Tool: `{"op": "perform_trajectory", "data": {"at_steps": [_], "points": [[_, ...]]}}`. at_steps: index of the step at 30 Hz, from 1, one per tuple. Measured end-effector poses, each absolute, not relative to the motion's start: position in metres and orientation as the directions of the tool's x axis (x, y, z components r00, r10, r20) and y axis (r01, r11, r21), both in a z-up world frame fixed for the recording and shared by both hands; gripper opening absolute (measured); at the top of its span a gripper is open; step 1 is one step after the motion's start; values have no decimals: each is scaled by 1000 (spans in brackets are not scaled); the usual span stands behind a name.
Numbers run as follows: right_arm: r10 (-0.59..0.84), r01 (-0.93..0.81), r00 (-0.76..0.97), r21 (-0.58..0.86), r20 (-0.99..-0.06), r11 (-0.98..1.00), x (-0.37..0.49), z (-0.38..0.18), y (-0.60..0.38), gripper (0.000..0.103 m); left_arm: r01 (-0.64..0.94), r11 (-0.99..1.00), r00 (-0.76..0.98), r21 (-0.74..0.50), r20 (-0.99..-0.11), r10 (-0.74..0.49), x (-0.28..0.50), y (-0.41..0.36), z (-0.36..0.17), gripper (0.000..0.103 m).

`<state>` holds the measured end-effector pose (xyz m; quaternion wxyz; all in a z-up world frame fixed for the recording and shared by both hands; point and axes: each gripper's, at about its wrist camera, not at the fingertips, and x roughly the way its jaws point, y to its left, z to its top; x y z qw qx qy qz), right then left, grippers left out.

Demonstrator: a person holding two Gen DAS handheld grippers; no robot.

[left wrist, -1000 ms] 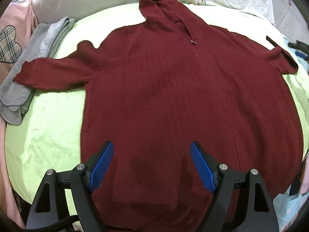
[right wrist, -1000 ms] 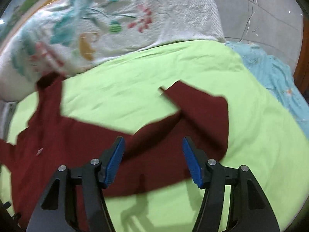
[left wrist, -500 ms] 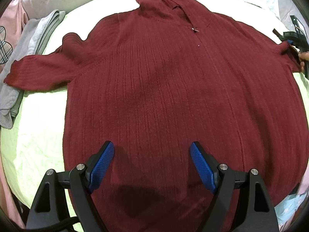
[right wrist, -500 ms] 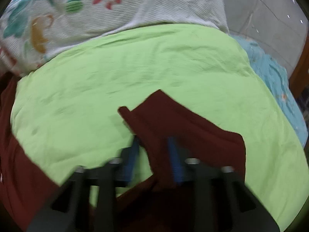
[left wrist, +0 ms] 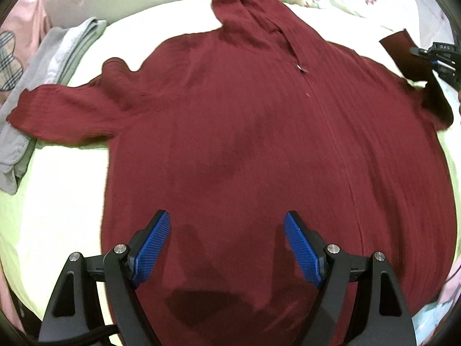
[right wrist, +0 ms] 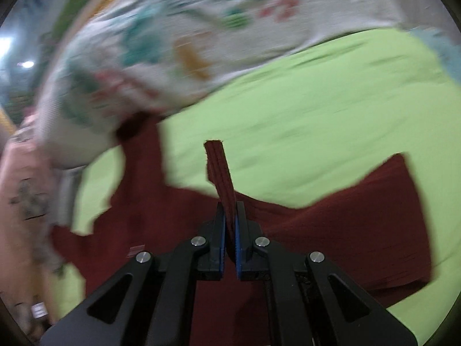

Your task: Fold large clothes

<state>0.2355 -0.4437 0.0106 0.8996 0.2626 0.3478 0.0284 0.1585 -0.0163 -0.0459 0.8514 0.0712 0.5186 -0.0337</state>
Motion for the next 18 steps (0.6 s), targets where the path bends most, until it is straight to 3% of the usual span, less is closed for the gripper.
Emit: {"op": "perform_trajectory", "data": {"at_steps": [4, 10, 18], "points": [[425, -5, 726, 614, -541, 790, 253, 3, -359, 5, 89, 995, 469, 50, -883, 2, 158, 2, -40, 82], [604, -116, 613, 699, -509, 706, 285, -28, -232, 5, 61, 998, 495, -1, -869, -31, 158, 29, -32, 82], [699, -159, 482, 732, -528, 662, 305, -66, -144, 7, 19, 990, 489, -139, -862, -131, 171, 63, -37, 82]]}}
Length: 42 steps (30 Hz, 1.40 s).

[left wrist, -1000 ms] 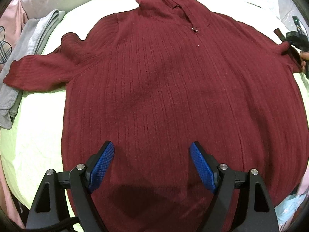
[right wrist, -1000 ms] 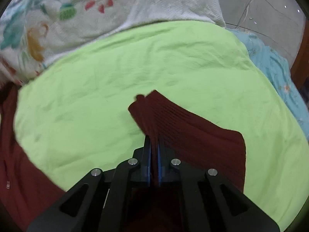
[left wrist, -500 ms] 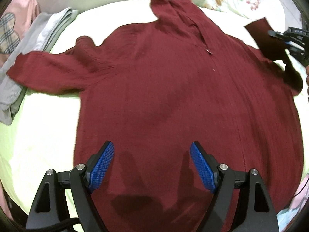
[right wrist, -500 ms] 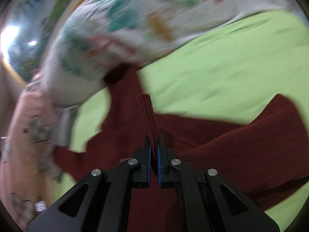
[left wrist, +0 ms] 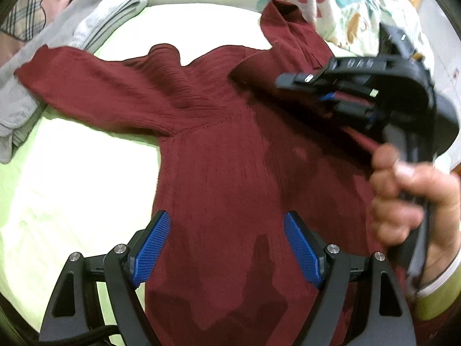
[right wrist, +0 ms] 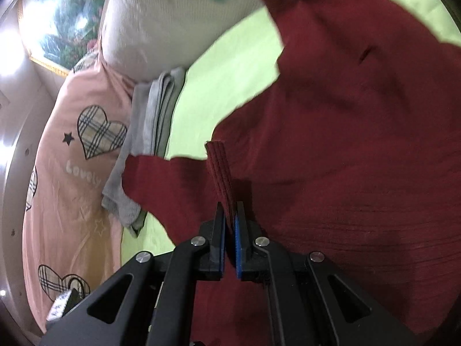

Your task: Fold large clothes

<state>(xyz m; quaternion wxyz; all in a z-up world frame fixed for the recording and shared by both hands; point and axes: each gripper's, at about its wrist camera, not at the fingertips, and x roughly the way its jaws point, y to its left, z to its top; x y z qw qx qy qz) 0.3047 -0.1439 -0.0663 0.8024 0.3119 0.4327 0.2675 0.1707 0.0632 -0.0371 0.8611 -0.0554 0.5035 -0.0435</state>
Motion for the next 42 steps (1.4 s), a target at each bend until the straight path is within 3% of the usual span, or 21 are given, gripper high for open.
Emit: {"op": "perform_trajectory", "data": {"at_steps": [5, 11, 15, 16, 18, 19, 21, 26, 28, 29, 31, 38, 39, 40, 41, 42], "points": [[728, -168, 437, 747, -528, 643, 304, -74, -132, 18, 10, 974, 485, -225, -851, -202, 190, 72, -40, 82], [674, -174, 547, 720, -497, 672, 266, -47, -179, 20, 13, 939, 456, -344, -834, -312, 240, 72, -47, 82], [586, -116, 645, 695, -490, 709, 223, -30, -229, 20, 22, 939, 436, -344, -842, -319, 273, 56, -57, 77], [560, -95, 669, 691, -489, 717, 211, -28, -243, 20, 22, 939, 437, -345, -841, -319, 280, 54, -59, 69], [487, -28, 717, 677, -500, 736, 188, -25, -275, 20, 31, 939, 456, -343, -831, -319, 291, 50, -59, 36], [448, 7, 737, 669, -506, 743, 179, -24, -291, 20, 38, 937, 453, -348, -830, -327, 295, 49, -60, 5], [358, 83, 777, 649, -517, 756, 160, -22, -324, 20, 53, 925, 460, -375, -813, -356, 295, 46, -58, 4], [183, 245, 805, 597, -565, 763, 139, -18, -393, 20, 23, 943, 562, -331, -776, -286, 278, 65, -35, 3], [146, 282, 798, 577, -584, 766, 143, -20, -411, 25, -7, 949, 559, -315, -788, -258, 277, 77, -38, 3], [138, 292, 793, 570, -593, 768, 146, -21, -415, 29, -15, 949, 550, -314, -796, -254, 278, 80, -40, 3], [139, 301, 779, 559, -611, 772, 161, -26, -421, 47, -32, 954, 552, -298, -801, -231, 275, 84, -42, 3], [208, 288, 678, 515, -705, 807, 214, -58, -413, 48, -5, 964, 529, -267, -818, -224, 270, 70, -46, 4], [226, 273, 667, 515, -710, 812, 219, -62, -411, 46, 0, 963, 526, -270, -819, -230, 272, 67, -46, 4], [246, 247, 657, 512, -713, 823, 224, -65, -409, 16, 6, 962, 525, -274, -818, -236, 272, 64, -45, 4], [246, 236, 649, 498, -720, 834, 226, -64, -409, 7, 13, 960, 523, -278, -816, -244, 273, 61, -44, 4], [244, 230, 651, 493, -719, 839, 225, -63, -411, 7, 26, 957, 522, -290, -812, -261, 273, 57, -42, 4]]}}
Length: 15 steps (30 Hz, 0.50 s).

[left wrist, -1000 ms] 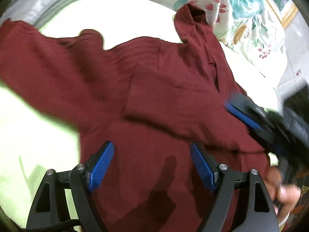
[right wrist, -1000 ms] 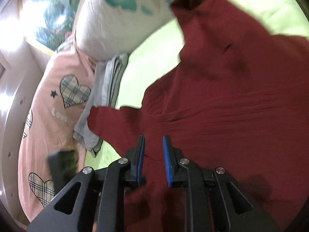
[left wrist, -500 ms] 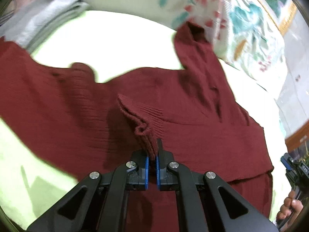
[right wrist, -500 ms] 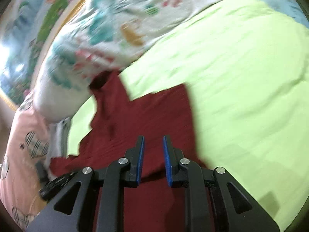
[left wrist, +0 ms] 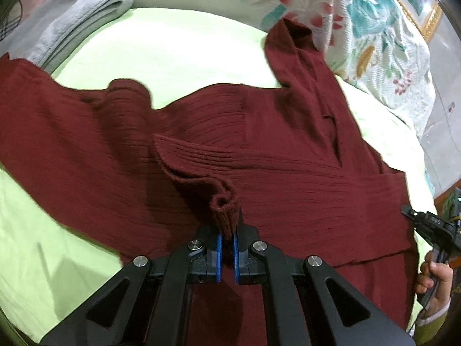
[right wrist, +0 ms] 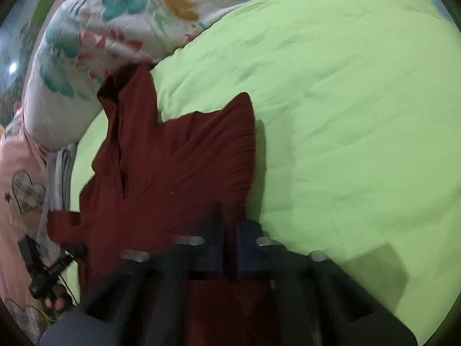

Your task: Fold large clothes

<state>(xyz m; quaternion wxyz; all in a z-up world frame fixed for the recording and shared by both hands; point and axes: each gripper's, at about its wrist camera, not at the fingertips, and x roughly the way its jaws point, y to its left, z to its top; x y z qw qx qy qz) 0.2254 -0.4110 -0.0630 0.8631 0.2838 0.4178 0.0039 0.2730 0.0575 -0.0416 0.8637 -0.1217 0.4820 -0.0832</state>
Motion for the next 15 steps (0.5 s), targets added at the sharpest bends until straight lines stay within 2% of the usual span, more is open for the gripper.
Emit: {"op": "perform_trajectory", "data": {"at_steps": [4, 8, 10, 12, 15], "points": [[219, 239, 671, 486, -708, 840, 224, -54, -438, 6, 65, 935, 504, -349, -797, -333, 274, 50, -38, 4], [229, 262, 632, 482, -740, 836, 228, -68, -443, 8, 45, 943, 482, -329, -820, -309, 277, 50, -51, 4], [150, 298, 648, 430, -747, 852, 216, -57, -436, 11, 38, 942, 477, -333, -823, -309, 276, 54, -56, 4], [83, 288, 698, 385, -711, 877, 204, -40, -422, 12, 36, 940, 475, -340, -821, -315, 275, 57, -58, 5], [180, 150, 718, 402, -672, 903, 201, -34, -388, 16, 37, 940, 475, -340, -821, -316, 275, 57, -59, 5]]}}
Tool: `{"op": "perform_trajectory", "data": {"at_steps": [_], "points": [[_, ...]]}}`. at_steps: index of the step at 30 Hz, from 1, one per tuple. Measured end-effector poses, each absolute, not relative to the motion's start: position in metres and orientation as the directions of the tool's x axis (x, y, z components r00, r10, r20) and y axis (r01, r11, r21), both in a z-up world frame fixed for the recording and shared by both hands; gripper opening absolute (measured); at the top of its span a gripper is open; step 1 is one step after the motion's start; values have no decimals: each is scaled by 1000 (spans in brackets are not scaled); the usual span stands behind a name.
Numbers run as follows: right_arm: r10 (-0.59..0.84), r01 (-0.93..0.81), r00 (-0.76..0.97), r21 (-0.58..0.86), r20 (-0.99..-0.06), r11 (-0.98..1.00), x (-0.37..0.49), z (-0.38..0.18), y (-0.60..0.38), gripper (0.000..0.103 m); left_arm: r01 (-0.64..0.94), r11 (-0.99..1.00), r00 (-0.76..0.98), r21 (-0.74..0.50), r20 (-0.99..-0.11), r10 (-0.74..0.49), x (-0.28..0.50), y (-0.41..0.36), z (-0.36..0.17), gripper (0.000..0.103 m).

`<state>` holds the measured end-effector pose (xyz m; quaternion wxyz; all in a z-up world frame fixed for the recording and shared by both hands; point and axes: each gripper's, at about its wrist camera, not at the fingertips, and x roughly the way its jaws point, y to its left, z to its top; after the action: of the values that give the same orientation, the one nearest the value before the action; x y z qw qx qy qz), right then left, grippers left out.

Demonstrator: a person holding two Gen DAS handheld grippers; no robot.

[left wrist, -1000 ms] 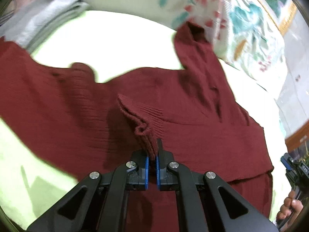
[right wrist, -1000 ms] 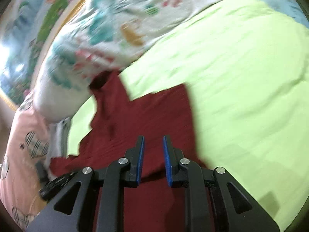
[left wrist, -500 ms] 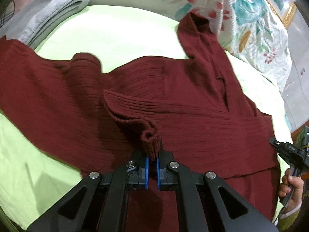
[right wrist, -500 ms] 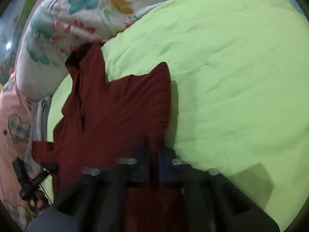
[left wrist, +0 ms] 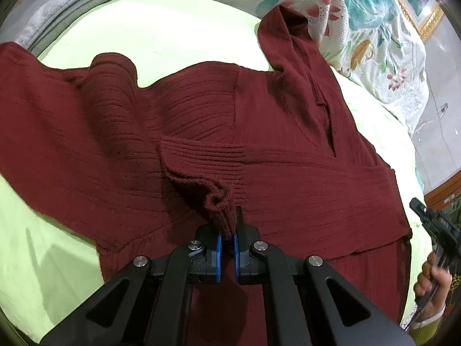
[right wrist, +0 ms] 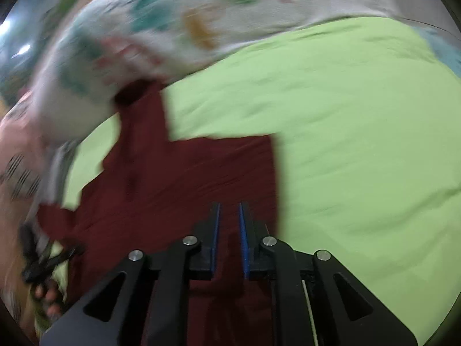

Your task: Fold large clothes

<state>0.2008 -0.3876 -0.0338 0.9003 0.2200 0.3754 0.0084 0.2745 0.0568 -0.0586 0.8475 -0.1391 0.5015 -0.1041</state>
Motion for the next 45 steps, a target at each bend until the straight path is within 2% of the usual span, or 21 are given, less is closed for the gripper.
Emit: {"op": "perform_trajectory", "data": {"at_steps": [2, 3, 5, 8, 10, 12, 14, 16, 18, 21, 22, 25, 27, 31, 33, 34, 35, 36, 37, 40, 45], "points": [[220, 143, 653, 403, -725, 904, 208, -51, -375, 17, 40, 941, 479, -336, -820, -313, 272, 59, -57, 6], [171, 199, 612, 359, -772, 912, 210, -64, -376, 16, 39, 942, 484, -333, -819, -309, 269, 62, -56, 7], [191, 222, 637, 415, -747, 882, 203, -69, -385, 15, 26, 944, 494, -328, -817, -297, 260, 74, -53, 10], [157, 247, 664, 413, -731, 877, 189, -57, -386, 17, -10, 945, 517, -326, -811, -274, 246, 104, -46, 11], [170, 215, 693, 426, -700, 879, 179, -47, -379, 25, -60, 945, 544, -322, -804, -239, 239, 131, -39, 11], [195, 170, 709, 433, -677, 885, 169, -38, -367, 33, -126, 935, 569, -331, -796, -205, 236, 163, -33, 16], [226, 128, 713, 440, -664, 889, 162, -33, -353, 37, -194, 920, 589, -341, -790, -168, 235, 194, -30, 32], [250, 102, 709, 446, -659, 889, 160, -33, -343, 38, -272, 900, 605, -339, -788, -114, 236, 227, -26, 37], [273, 82, 698, 453, -662, 888, 159, -34, -332, 38, -336, 879, 613, -339, -787, -69, 240, 257, -20, 37], [300, 61, 677, 457, -672, 887, 163, -37, -320, 39, -385, 861, 629, -331, -777, -18, 249, 289, -4, 37], [304, 59, 670, 457, -677, 888, 162, -38, -317, 39, -399, 859, 638, -320, -770, 9, 252, 297, 4, 41], [334, 46, 655, 477, -678, 878, 166, -42, -309, 39, -469, 840, 648, -275, -753, 115, 270, 328, 24, 64], [342, 42, 649, 480, -680, 876, 166, -44, -305, 40, -538, 808, 618, -240, -764, 185, 286, 353, 25, 66], [350, 41, 639, 484, -685, 874, 167, -47, -299, 40, -575, 771, 573, -275, -808, 139, 316, 393, 3, 64], [351, 42, 632, 483, -691, 874, 167, -49, -297, 40, -568, 773, 581, -283, -803, 133, 327, 396, -1, 63], [352, 43, 630, 483, -692, 874, 167, -49, -298, 40, -561, 777, 590, -287, -797, 132, 330, 397, -1, 52], [352, 43, 630, 484, -692, 874, 166, -49, -298, 40, -550, 780, 606, -299, -786, 126, 332, 397, -1, 33], [352, 44, 630, 485, -692, 874, 164, -49, -298, 40, -532, 777, 635, -336, -766, 104, 331, 399, 0, 24], [350, 45, 632, 483, -692, 874, 163, -49, -298, 40, -514, 769, 664, -380, -744, 76, 328, 401, 0, 10], [347, 44, 638, 483, -687, 875, 158, -48, -301, 40, -470, 764, 724, -442, -688, 47, 314, 392, 6, 8], [352, 44, 654, 499, -669, 866, 150, -45, -306, 40, -346, 843, 776, -413, -631, 9, 291, 329, 31, 7]]}}
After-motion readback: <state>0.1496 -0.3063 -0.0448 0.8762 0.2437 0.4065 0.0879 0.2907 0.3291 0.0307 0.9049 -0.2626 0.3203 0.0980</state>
